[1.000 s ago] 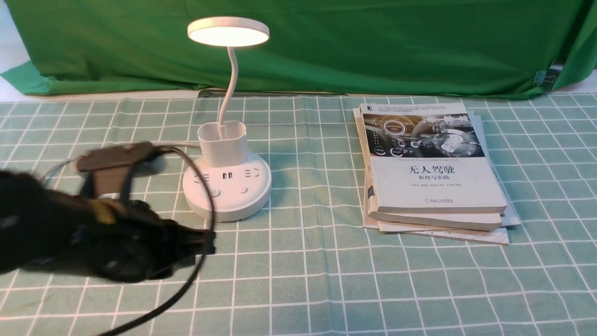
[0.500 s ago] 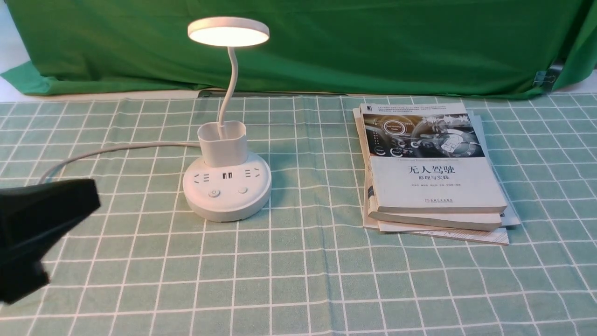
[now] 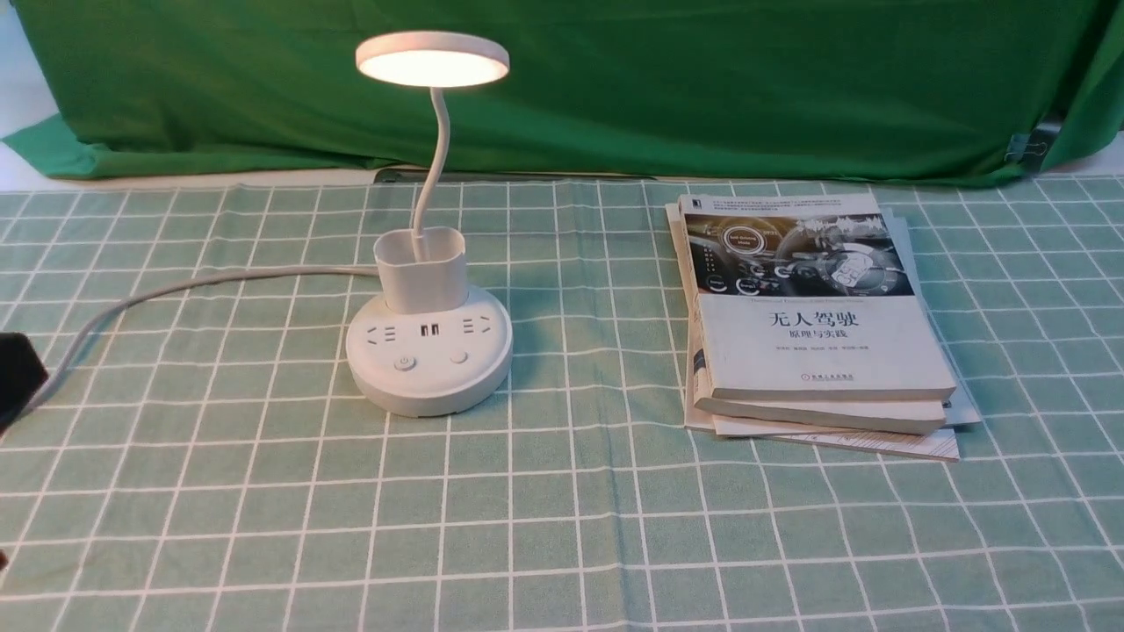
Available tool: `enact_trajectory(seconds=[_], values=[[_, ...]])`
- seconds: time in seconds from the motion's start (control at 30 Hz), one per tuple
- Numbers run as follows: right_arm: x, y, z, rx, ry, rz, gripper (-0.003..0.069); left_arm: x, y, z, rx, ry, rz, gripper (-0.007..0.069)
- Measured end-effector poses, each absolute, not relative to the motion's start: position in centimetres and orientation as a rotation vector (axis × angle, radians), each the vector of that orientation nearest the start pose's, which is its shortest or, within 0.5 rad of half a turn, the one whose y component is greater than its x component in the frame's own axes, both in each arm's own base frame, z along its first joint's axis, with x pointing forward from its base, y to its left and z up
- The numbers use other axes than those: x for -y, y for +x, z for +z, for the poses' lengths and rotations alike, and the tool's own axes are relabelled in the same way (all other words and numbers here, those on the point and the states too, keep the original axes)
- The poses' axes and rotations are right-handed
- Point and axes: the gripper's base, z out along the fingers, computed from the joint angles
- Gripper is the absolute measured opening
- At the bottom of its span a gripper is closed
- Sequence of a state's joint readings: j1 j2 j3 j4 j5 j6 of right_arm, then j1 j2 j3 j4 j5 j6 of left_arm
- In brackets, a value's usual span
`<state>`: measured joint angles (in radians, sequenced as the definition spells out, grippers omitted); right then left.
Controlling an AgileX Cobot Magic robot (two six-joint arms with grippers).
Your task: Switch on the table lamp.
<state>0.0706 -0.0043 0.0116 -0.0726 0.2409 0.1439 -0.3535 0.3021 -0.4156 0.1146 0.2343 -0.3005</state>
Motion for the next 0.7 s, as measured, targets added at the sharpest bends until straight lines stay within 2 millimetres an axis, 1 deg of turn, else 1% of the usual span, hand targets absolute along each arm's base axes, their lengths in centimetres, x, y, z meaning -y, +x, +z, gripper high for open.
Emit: enact_trajectory(seconds=[0.03, 0.13, 0.2, 0.3, 0.4, 0.43, 0.47, 0.53, 0.7], values=[[-0.2, 5.5, 18.8, -1.732, 0.015, 0.091, 0.0241, 2.3, 6.9, 31.1, -1.598, 0.106, -0.4, 0.0001], [-0.2, 5.5, 18.8, -1.732, 0.015, 0.091, 0.0241, 1.6, 6.6, 26.8, -1.449, 0.017, -0.361, 0.0001], [-0.2, 5.5, 18.8, -1.732, 0.015, 0.091, 0.0241, 1.2, 6.3, 24.1, -1.428, -0.021, -0.323, 0.0001], [-0.2, 5.5, 18.8, -1.732, 0.015, 0.091, 0.0241, 0.7, 5.7, 21.8, -1.448, -0.074, -0.277, 0.0001], [-0.2, 5.5, 18.8, -1.731, 0.015, 0.091, 0.0241, 0.6, 5.7, 20.5, -1.569, -0.085, -0.239, 0.0001], [-0.2, 5.5, 18.8, -1.731, 0.015, 0.091, 0.0241, 0.6, 5.7, 20.4, -1.577, -0.089, -0.242, 0.0001], [-0.2, 5.5, 18.8, -1.732, 0.015, 0.091, 0.0241, 0.6, 5.6, 19.9, -1.633, -0.071, -0.22, 0.0001], [-0.2, 5.5, 18.8, -1.731, 0.015, 0.091, 0.0241, 0.6, 5.6, 19.4, -1.691, -0.052, -0.204, 0.0001], [-0.2, 5.5, 18.8, -1.731, 0.016, 0.092, 0.0241, 0.6, 5.5, 19.1, -1.72, -0.012, -0.172, 0.0001]])
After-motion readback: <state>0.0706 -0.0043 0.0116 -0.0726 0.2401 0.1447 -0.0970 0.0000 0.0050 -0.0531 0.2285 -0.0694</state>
